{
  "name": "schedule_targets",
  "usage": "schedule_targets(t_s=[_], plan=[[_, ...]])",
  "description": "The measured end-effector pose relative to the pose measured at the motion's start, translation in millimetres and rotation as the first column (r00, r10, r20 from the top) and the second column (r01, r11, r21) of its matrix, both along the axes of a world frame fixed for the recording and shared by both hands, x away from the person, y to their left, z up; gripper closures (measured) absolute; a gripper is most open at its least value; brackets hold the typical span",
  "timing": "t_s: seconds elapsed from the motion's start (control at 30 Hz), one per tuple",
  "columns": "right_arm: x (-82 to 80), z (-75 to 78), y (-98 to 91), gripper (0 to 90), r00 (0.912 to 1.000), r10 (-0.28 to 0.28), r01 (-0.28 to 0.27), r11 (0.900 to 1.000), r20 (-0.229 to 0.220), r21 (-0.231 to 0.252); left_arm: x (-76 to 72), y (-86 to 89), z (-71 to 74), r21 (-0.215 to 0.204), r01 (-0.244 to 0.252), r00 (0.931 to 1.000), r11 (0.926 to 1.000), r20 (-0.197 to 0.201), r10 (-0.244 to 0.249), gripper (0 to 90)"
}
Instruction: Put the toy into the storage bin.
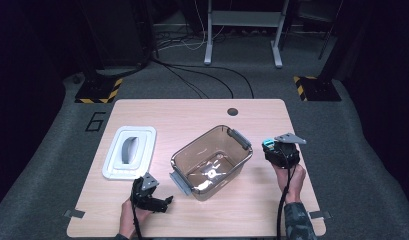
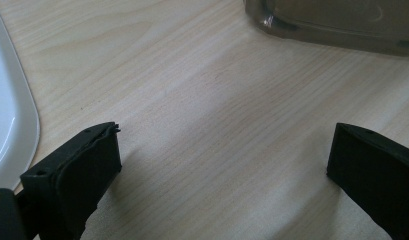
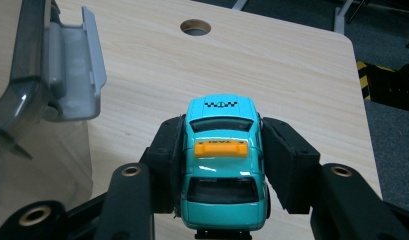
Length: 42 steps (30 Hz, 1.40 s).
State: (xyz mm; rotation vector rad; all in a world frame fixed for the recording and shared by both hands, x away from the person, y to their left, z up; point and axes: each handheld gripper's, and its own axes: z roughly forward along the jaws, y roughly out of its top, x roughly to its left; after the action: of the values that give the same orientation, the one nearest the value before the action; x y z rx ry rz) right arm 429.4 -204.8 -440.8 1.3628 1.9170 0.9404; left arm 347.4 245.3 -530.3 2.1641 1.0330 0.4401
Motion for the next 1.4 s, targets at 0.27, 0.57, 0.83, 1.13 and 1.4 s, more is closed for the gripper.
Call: schedule_targets(t_s=[0.27,0.57,0.83,1.13,1.4], plan=[[5.7,7.6,0.6,52.4,0.9995,-0.008,0.008,0.9999,0.031,-0.009,0.0,0.0,0.0,0.000,0.000,1.0000,1.0000,0.000,0.000,0.5],[10.9,21.2,3.4,52.4,0.9979,-0.006,0.007,0.9999,0.065,-0.008,0.0,0.0,0.0,0.000,0.000,1.0000,1.0000,0.000,0.000,0.5],[13.5,35.3,7.3,52.4,0.9964,0.010,-0.009,0.9999,0.084,-0.014,0.0,0.0,0.0,0.000,0.000,1.0000,1.0000,0.000,0.000,0.5],[14.8,50.7,13.0,52.4,0.9939,0.024,-0.023,0.9997,0.108,-0.013,0.0,0.0,0.0,0.000,0.000,1.0000,1.0000,0.000,0.000,0.5],[14.4,63.9,20.5,52.4,0.9914,0.048,-0.046,0.9988,0.122,-0.018,0.0,0.1,0.0,0.000,0.000,1.0000,1.0000,0.000,0.000,0.5]])
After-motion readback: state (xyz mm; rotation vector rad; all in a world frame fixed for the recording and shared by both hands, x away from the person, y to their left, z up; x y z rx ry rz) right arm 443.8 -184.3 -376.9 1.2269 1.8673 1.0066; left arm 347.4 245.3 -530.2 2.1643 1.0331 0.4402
